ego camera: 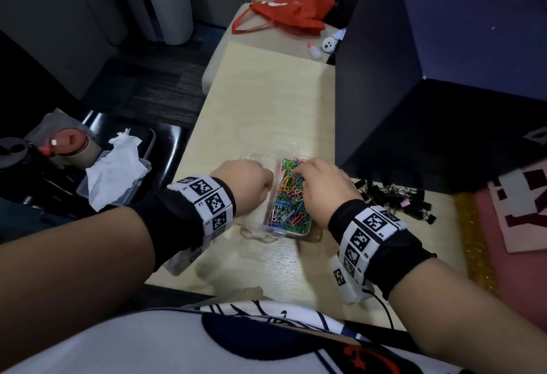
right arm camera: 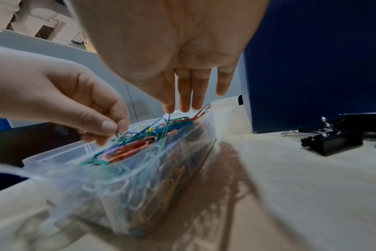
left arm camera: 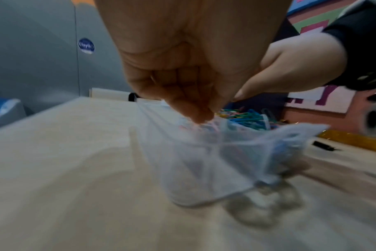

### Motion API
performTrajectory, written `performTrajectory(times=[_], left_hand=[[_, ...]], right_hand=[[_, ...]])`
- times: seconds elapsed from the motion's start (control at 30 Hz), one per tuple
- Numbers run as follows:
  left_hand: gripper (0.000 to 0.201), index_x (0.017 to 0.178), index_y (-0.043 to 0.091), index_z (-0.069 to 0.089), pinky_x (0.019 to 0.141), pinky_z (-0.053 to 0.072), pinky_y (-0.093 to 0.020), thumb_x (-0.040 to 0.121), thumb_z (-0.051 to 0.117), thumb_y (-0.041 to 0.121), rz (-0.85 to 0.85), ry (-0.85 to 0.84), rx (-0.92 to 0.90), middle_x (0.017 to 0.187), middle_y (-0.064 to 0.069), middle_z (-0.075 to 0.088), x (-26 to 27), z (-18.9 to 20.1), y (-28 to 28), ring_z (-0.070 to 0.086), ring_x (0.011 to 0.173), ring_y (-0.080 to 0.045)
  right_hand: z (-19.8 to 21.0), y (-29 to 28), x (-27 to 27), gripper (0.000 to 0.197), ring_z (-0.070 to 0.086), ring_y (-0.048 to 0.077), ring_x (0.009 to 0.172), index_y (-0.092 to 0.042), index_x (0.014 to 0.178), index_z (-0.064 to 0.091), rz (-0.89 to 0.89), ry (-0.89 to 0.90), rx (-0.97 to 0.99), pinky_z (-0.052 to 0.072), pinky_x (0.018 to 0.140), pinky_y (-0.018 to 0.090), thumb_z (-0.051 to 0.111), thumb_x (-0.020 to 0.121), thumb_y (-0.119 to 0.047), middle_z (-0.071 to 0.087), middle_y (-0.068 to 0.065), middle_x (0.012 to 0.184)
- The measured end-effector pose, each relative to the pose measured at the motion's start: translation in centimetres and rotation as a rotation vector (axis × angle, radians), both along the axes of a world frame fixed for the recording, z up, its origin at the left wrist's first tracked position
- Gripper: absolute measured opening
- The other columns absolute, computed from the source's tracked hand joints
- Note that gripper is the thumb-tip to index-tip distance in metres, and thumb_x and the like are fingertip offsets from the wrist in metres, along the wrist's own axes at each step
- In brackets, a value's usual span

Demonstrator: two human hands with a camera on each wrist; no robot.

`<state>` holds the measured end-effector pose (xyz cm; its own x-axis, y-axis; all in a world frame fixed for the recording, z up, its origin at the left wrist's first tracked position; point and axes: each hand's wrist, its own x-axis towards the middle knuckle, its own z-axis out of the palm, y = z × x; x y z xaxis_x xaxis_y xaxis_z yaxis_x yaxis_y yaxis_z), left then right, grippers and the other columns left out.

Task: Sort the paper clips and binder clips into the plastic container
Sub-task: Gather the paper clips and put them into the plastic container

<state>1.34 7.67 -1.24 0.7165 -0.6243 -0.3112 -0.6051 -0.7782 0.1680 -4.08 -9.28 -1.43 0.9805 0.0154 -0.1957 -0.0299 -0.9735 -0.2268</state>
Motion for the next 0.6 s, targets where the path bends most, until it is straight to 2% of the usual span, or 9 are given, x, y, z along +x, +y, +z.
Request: performTrajectory(times=[0.1,0.23,0.33,0.43,0.53,0.6], left_hand=[[0.031,0.124,0.029,0.056,0.095,0.036,-0.041,0.095,0.045,0.028,0.004,-0.159,0.058,0.129,-0.001,0.047,1.3,-0.5,0.3,0.041,0.120,-0.025],[0.043,0.135,0.041,0.041,0.110,0.020,-0.054,0.095,0.044,0.028,-0.009,-0.226,0.083,0.146,-0.004,0.026,2.3,-1.9,-0.2,0.019,0.137,-0.027],[0.053,0.140,0.050,0.027,0.111,0.009,-0.061,0.095,0.043,0.028,-0.018,-0.218,0.152,0.156,-0.007,0.006,2.3,-3.0,-0.9,0.004,0.143,-0.032],[0.066,0.143,0.055,0.013,0.111,0.003,-0.064,0.093,0.044,0.024,-0.008,-0.188,0.236,0.159,-0.005,-0.011,2.4,-3.6,-1.2,-0.006,0.144,-0.035],[0.076,0.142,0.056,0.005,0.111,0.002,-0.065,0.091,0.050,0.024,-0.030,-0.205,0.287,0.158,-0.004,-0.018,2.9,-3.7,-1.2,-0.010,0.145,-0.035],[0.075,0.142,0.056,0.007,0.110,0.003,-0.066,0.090,0.051,0.024,-0.052,-0.216,0.301,0.158,-0.004,-0.018,3.2,-3.5,-1.4,-0.012,0.145,-0.035]], right_hand=[[-0.5,-0.1,-0.5,0.044,0.037,0.022,0.129,-0.024,0.135,0.049,-0.033,-0.008,-0.003,0.030,0.110,0.039,0.041,0.093,-0.016,0.042,-0.003,0.139],[-0.4,0.0,-1.3,0.042,0.024,0.022,0.139,-0.024,0.139,0.044,-0.073,0.026,-0.009,0.021,0.115,0.041,0.041,0.096,-0.025,0.031,0.001,0.148],[-0.4,0.1,-1.5,0.044,0.020,0.022,0.141,-0.024,0.141,0.040,-0.082,0.046,-0.011,0.019,0.115,0.041,0.042,0.097,-0.030,0.025,0.000,0.152],[-0.5,0.1,-1.6,0.046,0.021,0.020,0.141,-0.023,0.143,0.037,-0.070,0.077,-0.005,0.017,0.116,0.039,0.041,0.098,-0.031,0.027,-0.001,0.152],[-0.4,0.0,-1.6,0.046,0.022,0.020,0.141,-0.023,0.144,0.036,-0.067,0.093,-0.001,0.017,0.116,0.038,0.040,0.098,-0.031,0.030,-0.001,0.151],[-0.3,-0.1,-1.5,0.046,0.023,0.020,0.141,-0.024,0.144,0.036,-0.074,0.099,0.000,0.017,0.116,0.039,0.040,0.099,-0.031,0.030,-0.001,0.150]])
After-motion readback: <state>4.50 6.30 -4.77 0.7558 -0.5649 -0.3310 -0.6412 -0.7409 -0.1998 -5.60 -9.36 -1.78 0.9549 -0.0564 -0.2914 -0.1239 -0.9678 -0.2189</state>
